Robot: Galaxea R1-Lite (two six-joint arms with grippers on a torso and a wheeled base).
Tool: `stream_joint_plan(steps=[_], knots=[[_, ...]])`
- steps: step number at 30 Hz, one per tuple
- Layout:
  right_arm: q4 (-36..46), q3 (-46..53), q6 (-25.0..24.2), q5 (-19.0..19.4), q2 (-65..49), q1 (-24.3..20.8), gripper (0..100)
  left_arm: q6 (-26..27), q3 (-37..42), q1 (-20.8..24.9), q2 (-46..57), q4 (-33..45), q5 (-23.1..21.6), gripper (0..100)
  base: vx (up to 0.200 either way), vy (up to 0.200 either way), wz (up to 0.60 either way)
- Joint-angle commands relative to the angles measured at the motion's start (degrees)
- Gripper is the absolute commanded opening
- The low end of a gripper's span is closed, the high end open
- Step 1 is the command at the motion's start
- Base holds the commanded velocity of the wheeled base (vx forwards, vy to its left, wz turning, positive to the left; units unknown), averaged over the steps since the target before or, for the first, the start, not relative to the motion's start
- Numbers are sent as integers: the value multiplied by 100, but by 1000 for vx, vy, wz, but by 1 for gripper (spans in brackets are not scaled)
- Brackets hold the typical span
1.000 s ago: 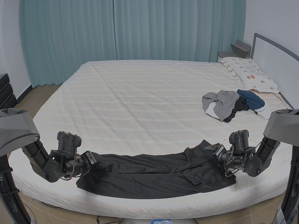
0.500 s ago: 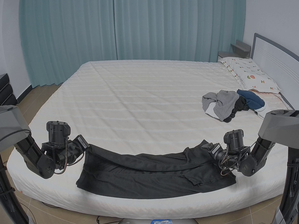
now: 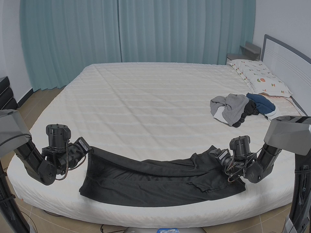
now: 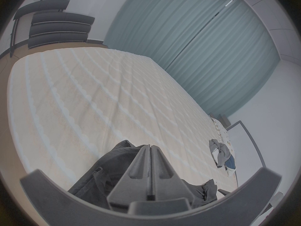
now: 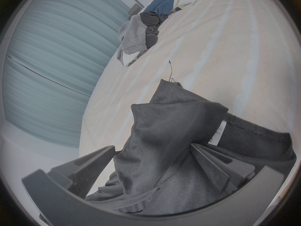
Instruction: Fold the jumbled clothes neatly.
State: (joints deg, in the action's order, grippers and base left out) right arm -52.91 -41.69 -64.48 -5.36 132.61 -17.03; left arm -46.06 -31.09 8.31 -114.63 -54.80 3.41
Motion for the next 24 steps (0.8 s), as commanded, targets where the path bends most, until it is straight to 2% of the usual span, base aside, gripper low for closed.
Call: stream_joint_plan(steps=[1, 4, 9, 18, 24], knots=[[8, 91, -4, -26, -165, -11, 100, 0, -3, -5, -16, -5, 1, 0, 0, 0, 0], [17, 240, -21, 0, -455, -46, 100, 0, 6, -5, -24, -5, 1, 0, 0, 0, 0], [17, 170, -197, 9, -394, -204, 100, 0, -3, -5, -24, -5, 1, 0, 0, 0, 0], [52, 153, -232, 71, -499, -398, 100, 0, -47, -23, -16, -13, 10, 0, 0, 0, 0], [79, -155, -241, 53, -51, -433, 100, -448, -346, -40, 19, -22, 19, 0, 0, 0, 0]])
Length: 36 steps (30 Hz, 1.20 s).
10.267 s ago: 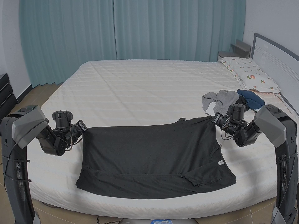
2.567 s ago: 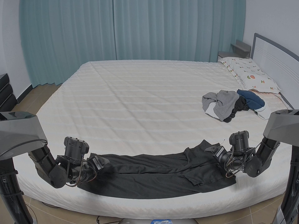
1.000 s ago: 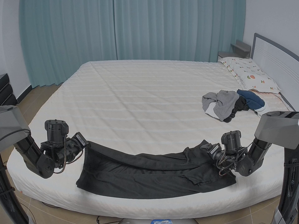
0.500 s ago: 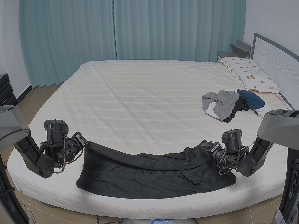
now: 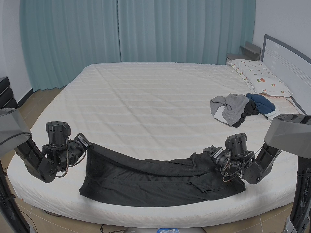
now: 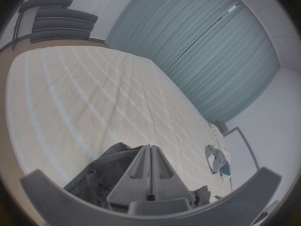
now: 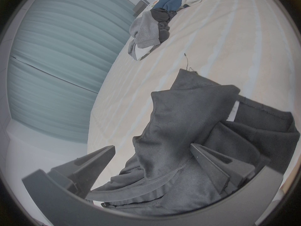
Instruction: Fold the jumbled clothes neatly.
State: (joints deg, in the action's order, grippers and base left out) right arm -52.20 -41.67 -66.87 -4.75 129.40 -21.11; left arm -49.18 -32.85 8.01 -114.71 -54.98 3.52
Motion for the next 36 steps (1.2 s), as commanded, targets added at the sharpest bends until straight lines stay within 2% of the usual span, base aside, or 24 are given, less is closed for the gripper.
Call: stream_joint_plan(steps=[1, 21, 29, 30, 36], knots=[[17, -219, -2, -26, 331, -33, 100, -215, -230, -10, 28, -4, 8, 0, 0, 0, 0], [105, 89, -11, -78, 226, -59, 100, -277, -283, -10, -7, -4, 8, 0, 0, 0, 0], [96, 36, -11, -87, 261, 64, 100, -277, -283, -10, 2, -4, 8, 0, 0, 0, 0], [96, 27, -11, -87, 261, 64, 0, -277, -283, -10, 10, -4, 8, 0, 0, 0, 0], [149, 53, 16, -87, 261, 64, 0, -277, -283, -10, 10, -4, 8, 0, 0, 0, 0]])
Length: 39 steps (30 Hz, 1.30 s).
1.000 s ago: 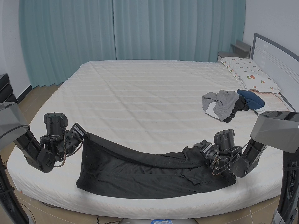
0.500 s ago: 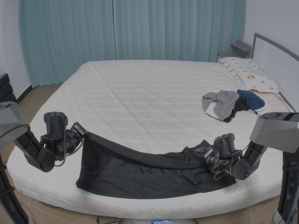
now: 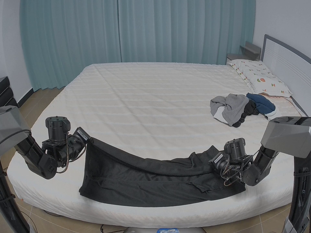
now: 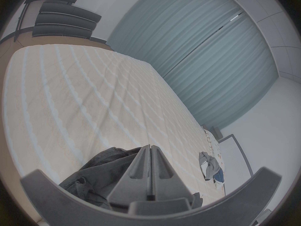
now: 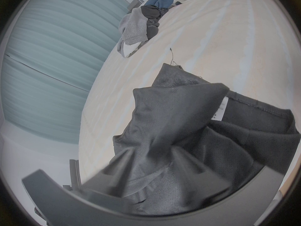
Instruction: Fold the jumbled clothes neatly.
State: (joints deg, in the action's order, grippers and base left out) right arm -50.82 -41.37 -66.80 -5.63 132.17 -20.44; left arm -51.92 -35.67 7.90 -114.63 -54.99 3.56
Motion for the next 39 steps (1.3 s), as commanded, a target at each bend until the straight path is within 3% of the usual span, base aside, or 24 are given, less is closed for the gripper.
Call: stream_joint_plan(steps=[1, 16, 25, 34, 39], knots=[[64, 24, 10, 1, -25, -3, 0, -2, -1, 1, 11, -3, 13, 0, 0, 0, 0], [231, -213, 1, 1, -271, 190, 0, 6, -19, 1, -16, -38, 40, 0, 0, 0, 0], [222, -1048, 62, -17, -218, 330, 0, 42, -247, -69, -262, -996, 119, 0, 0, 0, 0], [55, -1619, 932, -34, -227, 243, 0, 33, -617, -333, -596, -1031, 163, 0, 0, 0, 0], [-112, -1716, 1187, -509, -77, 172, 0, 42, -617, -386, -613, -1031, 163, 0, 0, 0, 0]])
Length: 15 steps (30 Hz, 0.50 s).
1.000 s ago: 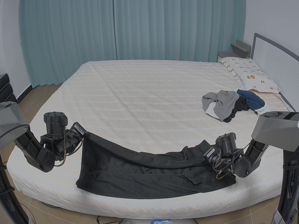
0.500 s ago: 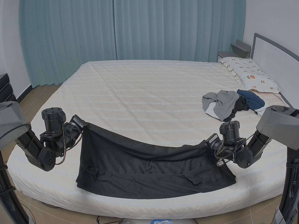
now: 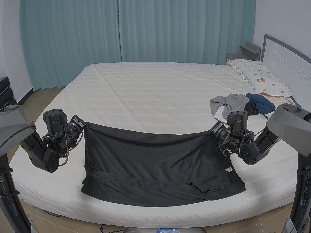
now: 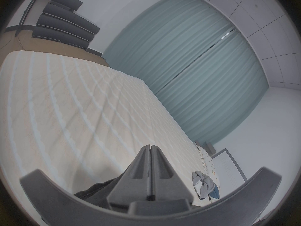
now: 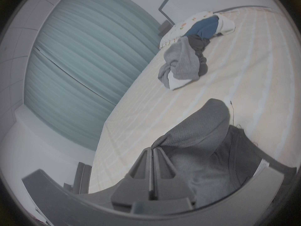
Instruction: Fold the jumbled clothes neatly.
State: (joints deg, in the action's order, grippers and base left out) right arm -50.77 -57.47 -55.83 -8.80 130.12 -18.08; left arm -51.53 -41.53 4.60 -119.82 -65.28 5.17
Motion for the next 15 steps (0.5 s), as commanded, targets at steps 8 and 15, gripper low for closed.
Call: stream_joint_plan(steps=[8, 15], knots=[[-961, -1, 442, -280, 180, -91, 0, 29, 58, -117, -68, 7, 28, 0, 0, 0, 0], [-987, 148, 661, -271, 444, -117, 0, 143, 154, -152, -182, 86, -157, 0, 0, 0, 0]])
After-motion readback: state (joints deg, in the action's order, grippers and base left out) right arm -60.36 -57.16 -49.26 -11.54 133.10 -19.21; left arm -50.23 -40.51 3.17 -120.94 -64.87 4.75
